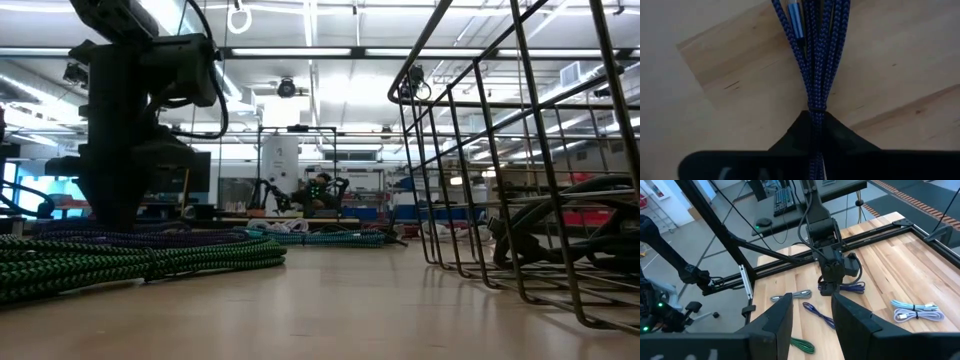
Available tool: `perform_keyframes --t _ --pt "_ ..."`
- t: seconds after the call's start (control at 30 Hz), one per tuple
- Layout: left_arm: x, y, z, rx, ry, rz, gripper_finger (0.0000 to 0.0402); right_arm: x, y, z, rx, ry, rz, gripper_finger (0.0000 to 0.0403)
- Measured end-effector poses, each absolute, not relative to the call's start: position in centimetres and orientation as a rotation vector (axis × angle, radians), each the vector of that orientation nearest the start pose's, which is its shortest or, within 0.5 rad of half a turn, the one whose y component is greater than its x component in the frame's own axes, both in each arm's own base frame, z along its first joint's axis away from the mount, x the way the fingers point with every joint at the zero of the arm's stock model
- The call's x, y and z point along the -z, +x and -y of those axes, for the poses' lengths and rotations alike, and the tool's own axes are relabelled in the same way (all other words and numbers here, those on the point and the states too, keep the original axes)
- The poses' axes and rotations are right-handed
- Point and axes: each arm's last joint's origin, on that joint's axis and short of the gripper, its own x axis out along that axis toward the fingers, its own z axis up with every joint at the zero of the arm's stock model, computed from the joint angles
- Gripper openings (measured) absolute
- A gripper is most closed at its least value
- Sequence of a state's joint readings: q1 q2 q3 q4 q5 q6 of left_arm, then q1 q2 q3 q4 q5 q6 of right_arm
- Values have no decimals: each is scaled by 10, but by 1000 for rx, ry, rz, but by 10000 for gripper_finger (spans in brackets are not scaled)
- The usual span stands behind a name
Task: Pick and place USB-C Cables
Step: Put the top black purple charger cable into the wire basket
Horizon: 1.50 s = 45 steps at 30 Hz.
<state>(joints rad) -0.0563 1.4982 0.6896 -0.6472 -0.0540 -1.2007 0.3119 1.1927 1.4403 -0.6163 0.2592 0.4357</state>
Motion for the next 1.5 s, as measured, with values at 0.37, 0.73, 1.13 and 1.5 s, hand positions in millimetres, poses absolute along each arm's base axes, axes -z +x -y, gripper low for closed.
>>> perform_keyframes --t 0.37,0.73,1.13,1.5 --pt "-255 260 8 -625 -729 -775 22 -432 226 -65 26 290 -362 135" --pt "-384 267 17 -397 -440 -449 22 -418 247 -56 208 163 -389 149" --pt "-388 268 30 -334 -414 -432 22 -396 311 -31 256 50 -330 202" --pt "-391 269 32 -314 -393 -412 22 -388 348 -18 96 78 -206 204"
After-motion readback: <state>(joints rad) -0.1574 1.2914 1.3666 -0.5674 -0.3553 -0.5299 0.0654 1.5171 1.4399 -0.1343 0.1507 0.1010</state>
